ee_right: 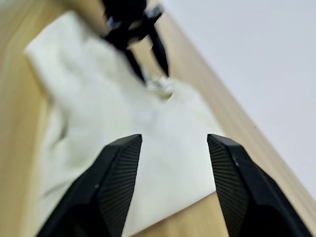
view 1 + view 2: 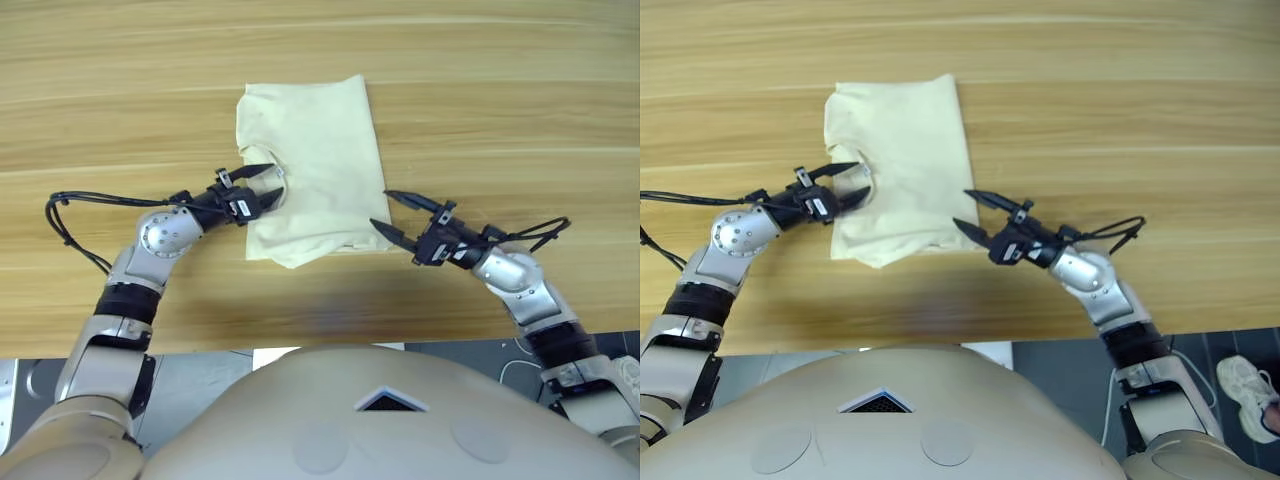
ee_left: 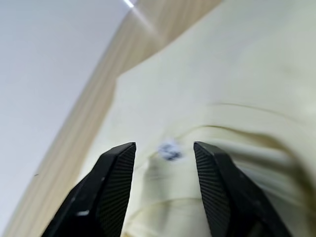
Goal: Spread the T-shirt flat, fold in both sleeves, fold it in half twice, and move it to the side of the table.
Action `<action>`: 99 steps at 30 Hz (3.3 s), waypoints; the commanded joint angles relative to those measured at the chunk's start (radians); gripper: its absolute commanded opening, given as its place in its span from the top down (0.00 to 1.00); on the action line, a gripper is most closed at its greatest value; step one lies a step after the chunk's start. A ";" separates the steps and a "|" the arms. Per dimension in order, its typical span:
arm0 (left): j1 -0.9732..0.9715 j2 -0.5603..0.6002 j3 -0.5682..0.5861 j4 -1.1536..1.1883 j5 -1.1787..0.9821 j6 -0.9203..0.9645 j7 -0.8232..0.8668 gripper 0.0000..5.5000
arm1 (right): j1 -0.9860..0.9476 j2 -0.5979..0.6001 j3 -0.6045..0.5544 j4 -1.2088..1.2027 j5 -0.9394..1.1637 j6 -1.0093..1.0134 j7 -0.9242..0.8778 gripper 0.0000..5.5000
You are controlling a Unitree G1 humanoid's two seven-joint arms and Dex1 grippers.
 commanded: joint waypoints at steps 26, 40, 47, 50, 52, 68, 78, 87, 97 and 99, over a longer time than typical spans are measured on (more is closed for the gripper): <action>-0.096 -0.015 0.025 0.195 -0.055 -0.094 0.065 0.60 | -0.069 0.045 0.184 0.085 0.148 0.018 0.416 0.56; 0.409 0.295 0.145 -0.382 -0.028 0.021 -0.074 0.41 | -0.296 -0.096 -0.052 0.333 -0.143 -0.117 0.247 0.55; 0.426 0.351 0.085 -0.362 0.084 0.044 -0.121 0.41 | -0.261 -0.109 0.042 0.348 -0.251 -0.180 0.257 0.55; 0.453 0.391 0.105 -0.367 0.076 0.040 -0.116 0.41 | -0.222 -0.123 0.065 0.310 -0.256 -0.190 0.257 0.55; 0.470 0.418 0.123 -0.371 0.075 0.042 -0.113 0.41 | -0.189 -0.150 0.062 0.272 -0.236 -0.190 0.262 0.55; 0.230 0.350 -0.141 -0.231 0.053 -0.012 -0.275 0.41 | -0.132 -0.152 0.104 0.135 -0.208 -0.143 0.261 0.55; 0.188 0.343 -0.185 -0.187 0.030 -0.043 -0.276 0.41 | -0.156 -0.133 0.103 0.173 -0.212 -0.142 0.243 0.55; 0.199 0.334 -0.206 -0.200 0.013 -0.056 -0.280 0.67 | -0.187 -0.089 0.120 0.219 -0.225 -0.157 0.219 0.55; 0.118 0.291 -0.235 -0.051 0.013 -0.092 -0.269 0.96 | -0.164 -0.086 0.142 0.209 -0.152 -0.156 0.255 0.80; 0.121 0.284 -0.241 -0.044 0.014 -0.098 -0.269 0.99 | -0.176 -0.073 0.127 0.228 -0.156 -0.144 0.233 0.87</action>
